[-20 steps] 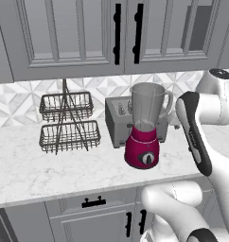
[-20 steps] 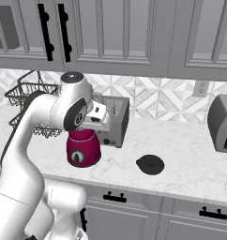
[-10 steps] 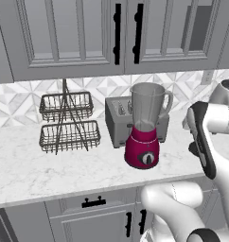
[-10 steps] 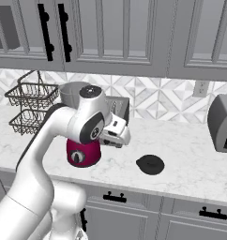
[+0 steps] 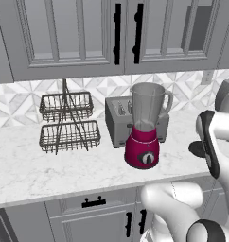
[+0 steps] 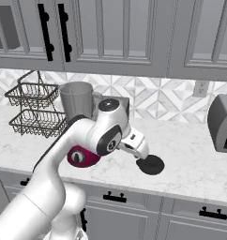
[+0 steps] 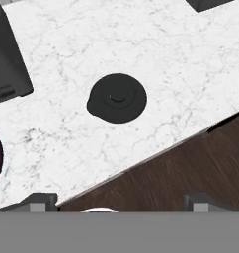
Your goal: Close the lid blender by securely placing the lid on top.
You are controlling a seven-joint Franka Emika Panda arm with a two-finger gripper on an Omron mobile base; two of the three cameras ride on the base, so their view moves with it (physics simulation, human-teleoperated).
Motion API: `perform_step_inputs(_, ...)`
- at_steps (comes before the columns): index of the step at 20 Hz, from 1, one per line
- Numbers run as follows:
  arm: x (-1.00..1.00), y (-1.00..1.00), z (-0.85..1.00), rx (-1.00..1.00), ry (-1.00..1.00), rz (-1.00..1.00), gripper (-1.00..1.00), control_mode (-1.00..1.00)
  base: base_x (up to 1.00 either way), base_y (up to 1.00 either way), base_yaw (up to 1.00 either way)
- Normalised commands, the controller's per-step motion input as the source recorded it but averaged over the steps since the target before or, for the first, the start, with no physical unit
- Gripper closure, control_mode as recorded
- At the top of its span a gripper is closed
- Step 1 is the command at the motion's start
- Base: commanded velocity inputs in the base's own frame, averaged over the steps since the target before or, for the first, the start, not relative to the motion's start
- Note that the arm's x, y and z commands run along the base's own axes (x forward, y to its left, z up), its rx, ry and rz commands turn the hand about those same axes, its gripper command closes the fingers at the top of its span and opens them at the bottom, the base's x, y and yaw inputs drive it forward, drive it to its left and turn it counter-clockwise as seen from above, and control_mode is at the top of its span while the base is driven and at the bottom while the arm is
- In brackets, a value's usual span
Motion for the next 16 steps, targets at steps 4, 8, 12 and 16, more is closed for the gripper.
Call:
perform_step_inputs(4,0.00,-0.44,-0.19,0.00,0.00,-0.01,-1.00,-1.00,0.00,0.00,0.00)
perform_step_inputs(8,0.03,-0.20,-0.15,0.01,0.00,0.00,-1.00,-1.00,0.00,0.00,0.00)
perform_step_inputs(12,0.22,-0.15,-0.12,0.04,0.00,0.00,-1.00,-1.00,0.00,0.00,0.00)
perform_step_inputs(16,0.25,-0.05,-0.08,0.03,0.00,0.00,-1.00,-1.00,0.00,0.00,0.00)
